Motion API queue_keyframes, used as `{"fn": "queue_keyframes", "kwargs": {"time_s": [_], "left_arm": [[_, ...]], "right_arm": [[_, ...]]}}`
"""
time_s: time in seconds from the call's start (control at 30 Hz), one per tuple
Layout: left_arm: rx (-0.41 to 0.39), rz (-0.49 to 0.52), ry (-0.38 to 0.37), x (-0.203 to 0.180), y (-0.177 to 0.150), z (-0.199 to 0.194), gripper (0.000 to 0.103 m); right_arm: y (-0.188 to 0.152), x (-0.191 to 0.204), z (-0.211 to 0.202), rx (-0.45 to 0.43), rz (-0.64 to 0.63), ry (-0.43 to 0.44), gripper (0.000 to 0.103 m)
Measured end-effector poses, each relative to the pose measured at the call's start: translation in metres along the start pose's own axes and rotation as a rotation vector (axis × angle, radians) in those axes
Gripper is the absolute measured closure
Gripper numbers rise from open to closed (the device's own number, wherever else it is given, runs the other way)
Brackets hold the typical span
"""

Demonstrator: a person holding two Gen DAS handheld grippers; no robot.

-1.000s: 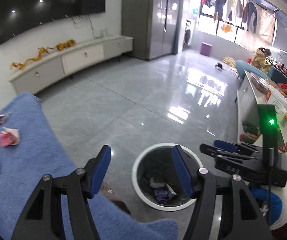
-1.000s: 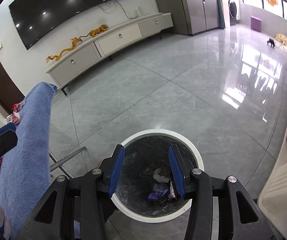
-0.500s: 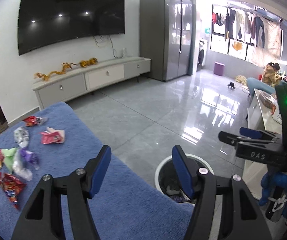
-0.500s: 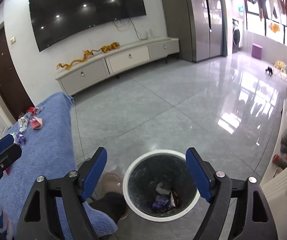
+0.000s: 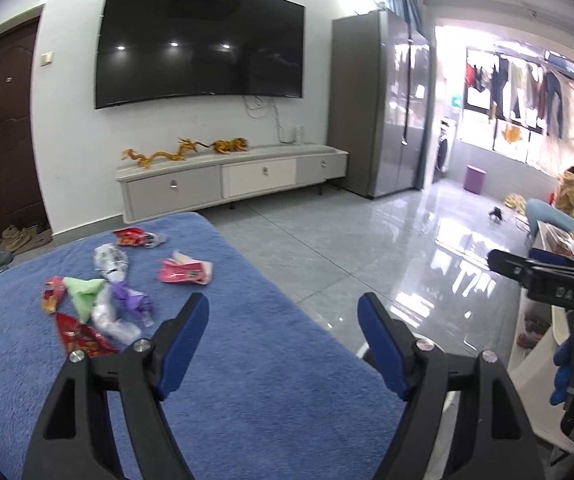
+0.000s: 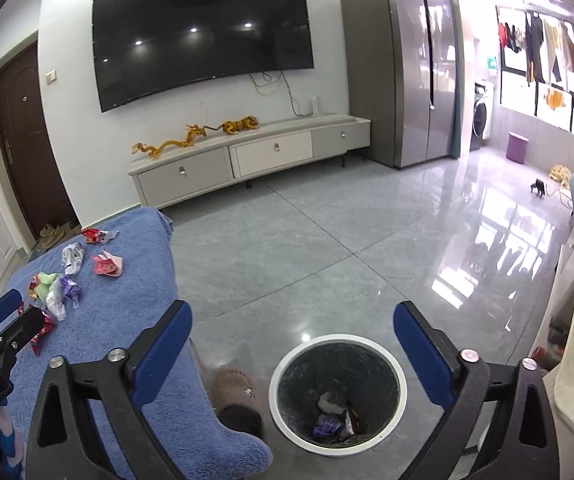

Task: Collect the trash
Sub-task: 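Move both open tools back over the remaining wrappers, then grasp the red chip bag with the left tool while the right tool grasps the purple bag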

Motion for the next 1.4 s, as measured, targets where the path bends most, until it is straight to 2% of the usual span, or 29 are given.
{"fn": "queue_keyframes", "kwargs": {"time_s": [0.17, 0.33, 0.53, 0.73, 0.9, 1.07, 1.27, 1.33, 1.4], "left_arm": [[-0.024, -0.044, 0.049, 0.03, -0.007, -0.007, 0.027], [0.001, -0.06, 0.077, 0.061, -0.015, -0.005, 0.027], [-0.007, -0.103, 0.139, 0.113, -0.025, -0.01, 0.027], [0.049, -0.147, 0.207, 0.174, -0.044, -0.003, 0.027], [0.12, -0.203, 0.189, 0.203, -0.059, 0.015, 0.027], [0.168, -0.237, 0.176, 0.216, -0.066, 0.037, 0.027], [0.22, -0.277, 0.175, 0.232, -0.081, 0.061, 0.028], [0.233, -0.294, 0.175, 0.237, -0.087, 0.066, 0.034], [0.255, -0.338, 0.156, 0.242, -0.096, 0.071, 0.053]], "right_arm": [[0.008, 0.024, -0.005, -0.023, -0.037, 0.035, 0.0], [0.012, 0.044, -0.004, -0.044, -0.026, 0.085, 0.0], [0.01, 0.072, 0.004, -0.039, -0.081, 0.141, 0.0], [0.003, 0.106, 0.031, 0.041, -0.127, 0.217, 0.0], [-0.011, 0.141, 0.059, 0.118, -0.173, 0.296, 0.002], [-0.028, 0.188, 0.086, 0.188, -0.261, 0.398, 0.017], [-0.037, 0.232, 0.112, 0.228, -0.334, 0.486, 0.022], [-0.041, 0.248, 0.122, 0.243, -0.349, 0.517, 0.024], [-0.045, 0.263, 0.13, 0.254, -0.361, 0.548, 0.026]]}}
Point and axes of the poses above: each gripper's, at about its wrist camera, not at the fingertips, and z roughly the way its jaws point, x to its left, y to its top, the point moved 8 cm from there along z, roughly the way its jaws point, and after that the axes turned 4 degrees about -x, right-handed, at the moved point
